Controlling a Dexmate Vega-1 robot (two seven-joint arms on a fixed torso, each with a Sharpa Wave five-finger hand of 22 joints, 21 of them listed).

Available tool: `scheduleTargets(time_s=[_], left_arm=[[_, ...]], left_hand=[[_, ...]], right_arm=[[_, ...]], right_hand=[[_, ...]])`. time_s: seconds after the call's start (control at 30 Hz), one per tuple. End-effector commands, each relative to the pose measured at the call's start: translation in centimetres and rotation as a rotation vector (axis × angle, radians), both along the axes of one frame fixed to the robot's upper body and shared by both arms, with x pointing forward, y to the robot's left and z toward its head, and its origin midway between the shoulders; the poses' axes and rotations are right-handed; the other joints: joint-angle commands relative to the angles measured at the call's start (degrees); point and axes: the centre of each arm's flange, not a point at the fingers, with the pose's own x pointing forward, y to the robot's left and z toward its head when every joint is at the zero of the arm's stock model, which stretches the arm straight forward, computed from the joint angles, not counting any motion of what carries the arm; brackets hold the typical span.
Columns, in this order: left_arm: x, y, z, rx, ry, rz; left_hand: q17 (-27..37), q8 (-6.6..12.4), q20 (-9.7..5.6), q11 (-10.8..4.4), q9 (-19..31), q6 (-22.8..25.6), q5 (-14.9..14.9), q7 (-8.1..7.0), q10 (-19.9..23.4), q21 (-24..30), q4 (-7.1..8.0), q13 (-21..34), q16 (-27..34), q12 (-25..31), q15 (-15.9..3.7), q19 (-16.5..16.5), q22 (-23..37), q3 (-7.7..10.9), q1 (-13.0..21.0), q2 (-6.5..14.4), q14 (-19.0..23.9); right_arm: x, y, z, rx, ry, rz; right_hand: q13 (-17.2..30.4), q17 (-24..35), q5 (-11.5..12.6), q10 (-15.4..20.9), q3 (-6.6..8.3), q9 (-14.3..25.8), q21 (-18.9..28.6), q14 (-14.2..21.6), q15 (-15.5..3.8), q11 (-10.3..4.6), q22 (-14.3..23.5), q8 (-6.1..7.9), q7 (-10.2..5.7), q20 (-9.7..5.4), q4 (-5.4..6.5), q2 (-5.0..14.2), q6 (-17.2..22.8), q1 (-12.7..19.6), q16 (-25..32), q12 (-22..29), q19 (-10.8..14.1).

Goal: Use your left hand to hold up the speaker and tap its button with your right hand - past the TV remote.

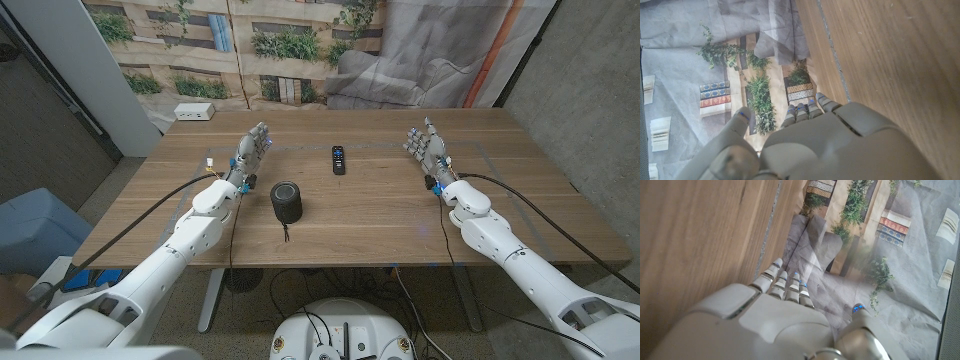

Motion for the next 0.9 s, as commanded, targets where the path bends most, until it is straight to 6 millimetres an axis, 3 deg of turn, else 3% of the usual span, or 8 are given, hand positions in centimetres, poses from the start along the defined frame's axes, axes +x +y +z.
scheduleTargets(time_s=[0.03,0.33,0.53,0.9], left_arm=[[0.7,0.8,1.1,0.032,-0.003,0.001],[-1.0,1.2,1.4,0.09,-0.025,-0.005],[-2.2,1.6,1.1,0.127,-0.038,-0.034],[-3.8,2.6,1.4,0.204,-0.042,-0.065]], left_hand=[[0.2,0.27,-1.6,-0.09,0.3,0.4,0.2,0.37,-0.1,0.2,-0.57,0.1,0.2,0.3,-0.08,0.4,0.1,0.49,0.4,3.3,-0.2],[0.2,0.26,-1.71,-0.55,0.3,0.7,0.1,0.13,0.2,0.2,-1.45,0.1,0.1,0.3,-0.35,0.7,0.1,0.72,0.9,3.1,0.0],[0.2,0.35,-1.82,-1.05,0.3,1.1,-0.1,-0.08,0.8,0.0,-2.92,0.1,0.1,0.3,-0.82,0.9,0.0,1.13,1.8,2.7,0.3],[0.2,0.9,-2.39,-2.63,0.4,2.7,-0.4,-1.84,2.5,-0.2,-8.96,0.2,0.0,0.2,-2.2,1.9,0.0,2.45,5.4,1.1,1.1]], right_arm=[[0.1,1.2,-0.4,0.001,0.005,-0.013],[-0.4,0.9,-0.5,-0.003,-0.008,-0.021],[-0.3,1.2,-0.8,-0.007,-0.012,-0.019],[-0.1,0.8,0.0,-0.024,-0.03,-0.013]], right_hand=[[0.2,0.1,0.4,0.3,0.37,0.1,0.3,0.4,0.04,0.04,0.1,0.44,-0.13,-0.06,-0.03,0.53,0.5,-0.1,0.4,0.4,0.2],[0.1,-0.1,0.5,0.4,0.37,0.1,0.1,0.5,0.04,0.09,0.1,0.49,-0.16,-0.06,-0.02,0.57,0.6,0.0,0.5,0.5,0.3],[0.1,-0.3,0.5,0.4,0.37,0.1,0.0,0.5,0.06,-0.02,0.1,0.5,-0.16,-0.07,-0.03,0.6,0.6,0.1,0.5,0.5,0.4],[0.0,-0.6,0.6,0.4,0.44,0.1,-0.2,0.4,-0.1,-0.08,0.1,0.52,-0.18,-0.19,-0.08,0.72,0.6,0.3,0.6,0.6,0.4]])
